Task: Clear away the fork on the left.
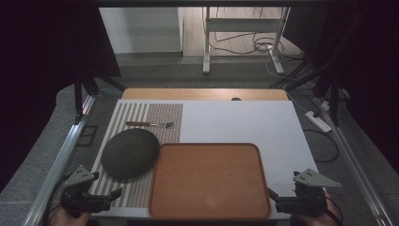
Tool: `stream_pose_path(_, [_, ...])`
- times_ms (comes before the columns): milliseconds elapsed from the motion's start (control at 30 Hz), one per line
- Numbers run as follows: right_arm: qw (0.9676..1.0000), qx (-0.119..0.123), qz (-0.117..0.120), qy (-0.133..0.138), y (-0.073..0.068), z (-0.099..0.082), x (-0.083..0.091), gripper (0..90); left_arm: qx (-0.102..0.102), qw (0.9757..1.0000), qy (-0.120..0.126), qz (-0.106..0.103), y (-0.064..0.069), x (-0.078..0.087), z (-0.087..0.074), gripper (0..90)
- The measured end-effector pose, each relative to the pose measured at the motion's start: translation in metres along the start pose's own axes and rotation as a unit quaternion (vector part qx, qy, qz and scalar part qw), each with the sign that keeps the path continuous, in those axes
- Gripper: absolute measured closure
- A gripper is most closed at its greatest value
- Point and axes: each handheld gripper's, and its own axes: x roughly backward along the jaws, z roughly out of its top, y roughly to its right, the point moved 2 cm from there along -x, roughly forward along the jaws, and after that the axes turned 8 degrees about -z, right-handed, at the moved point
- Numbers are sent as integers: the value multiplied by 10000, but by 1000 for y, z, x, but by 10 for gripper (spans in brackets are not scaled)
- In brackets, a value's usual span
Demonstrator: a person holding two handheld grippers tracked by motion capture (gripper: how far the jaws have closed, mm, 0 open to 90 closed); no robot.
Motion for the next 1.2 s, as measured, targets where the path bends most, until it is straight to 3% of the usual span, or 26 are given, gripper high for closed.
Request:
stream_pose_path(333, [10000,24,-23,-8,0,0,0,0,-148,9999,11,55,-7,-5,7,0])
stream_pose_path(1200, [10000,-4,7,10,0,0,0,0,12,10000,-69,7,-29,-31,31,0])
